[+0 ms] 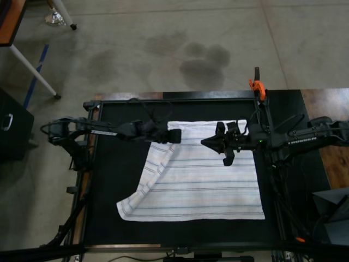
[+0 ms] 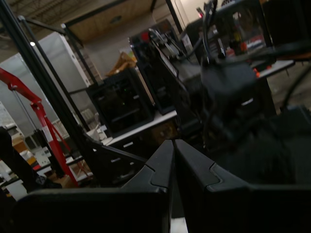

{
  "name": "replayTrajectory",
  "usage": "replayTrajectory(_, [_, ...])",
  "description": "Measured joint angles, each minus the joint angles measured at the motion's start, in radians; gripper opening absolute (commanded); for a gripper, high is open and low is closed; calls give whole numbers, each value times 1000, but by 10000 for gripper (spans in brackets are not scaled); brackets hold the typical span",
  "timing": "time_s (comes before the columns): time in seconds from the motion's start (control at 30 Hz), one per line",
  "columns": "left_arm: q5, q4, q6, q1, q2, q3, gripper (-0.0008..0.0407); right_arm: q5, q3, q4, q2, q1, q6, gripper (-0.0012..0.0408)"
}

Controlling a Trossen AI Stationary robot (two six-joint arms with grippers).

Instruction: Fold the towel

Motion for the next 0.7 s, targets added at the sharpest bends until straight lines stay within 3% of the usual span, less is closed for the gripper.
replayTrajectory(0.33, [0, 3, 23, -51, 227, 232, 0, 0, 0, -11, -72, 12, -20, -1])
replayTrajectory(0.7, [0, -3, 56, -51, 353, 457, 0, 0, 1, -70, -129, 27, -42, 0])
